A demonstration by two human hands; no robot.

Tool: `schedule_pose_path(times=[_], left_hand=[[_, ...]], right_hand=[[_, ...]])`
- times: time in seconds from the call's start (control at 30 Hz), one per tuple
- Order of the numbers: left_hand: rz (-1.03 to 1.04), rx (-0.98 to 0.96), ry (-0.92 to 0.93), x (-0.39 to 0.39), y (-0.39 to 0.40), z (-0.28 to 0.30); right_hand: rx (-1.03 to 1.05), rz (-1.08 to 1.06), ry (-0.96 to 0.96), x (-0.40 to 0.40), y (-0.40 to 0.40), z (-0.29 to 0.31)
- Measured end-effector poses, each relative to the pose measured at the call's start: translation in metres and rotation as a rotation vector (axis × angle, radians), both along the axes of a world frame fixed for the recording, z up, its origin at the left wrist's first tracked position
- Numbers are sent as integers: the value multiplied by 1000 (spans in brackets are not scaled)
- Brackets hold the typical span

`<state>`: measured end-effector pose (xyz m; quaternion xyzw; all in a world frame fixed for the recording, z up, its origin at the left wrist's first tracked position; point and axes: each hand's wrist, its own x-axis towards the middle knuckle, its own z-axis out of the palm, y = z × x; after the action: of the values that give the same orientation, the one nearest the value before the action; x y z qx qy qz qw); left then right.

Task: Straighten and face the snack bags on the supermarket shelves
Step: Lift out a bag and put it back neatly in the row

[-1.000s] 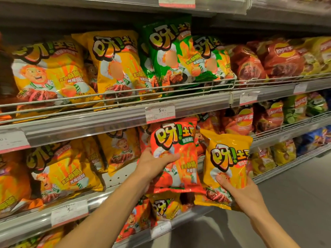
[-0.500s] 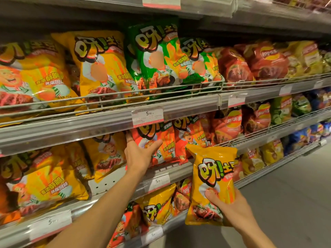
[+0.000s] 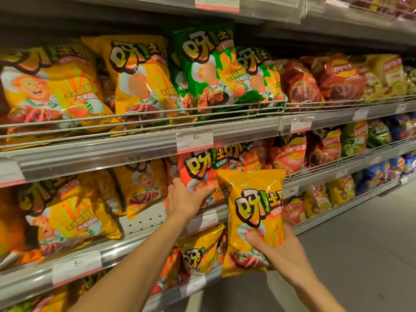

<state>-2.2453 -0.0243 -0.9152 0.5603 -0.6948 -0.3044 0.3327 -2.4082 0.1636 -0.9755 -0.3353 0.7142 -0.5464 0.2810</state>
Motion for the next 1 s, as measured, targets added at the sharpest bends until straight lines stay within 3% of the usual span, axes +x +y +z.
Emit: schedule_pose_path(times=[0.13, 0.3, 0.4, 0.63, 0.8, 1.0], left_hand=[[-17, -32, -132, 28, 17, -7], [-74, -439, -387, 105, 55, -34], [-41, -577, -553, 156, 71, -46], [124, -487, -793, 233, 80, -61], [100, -381, -856, 254, 85, -70], [96, -432, -899, 265, 76, -78]], right_hand=[[-31, 51, 42, 17, 1, 10], [-24, 140, 82, 46, -5, 21], [-18, 213, 125, 74, -18, 29], [-1, 340, 215, 154, -74, 48], [-20, 269, 251, 184, -126, 63], [-77, 216, 266, 190, -167, 74]])
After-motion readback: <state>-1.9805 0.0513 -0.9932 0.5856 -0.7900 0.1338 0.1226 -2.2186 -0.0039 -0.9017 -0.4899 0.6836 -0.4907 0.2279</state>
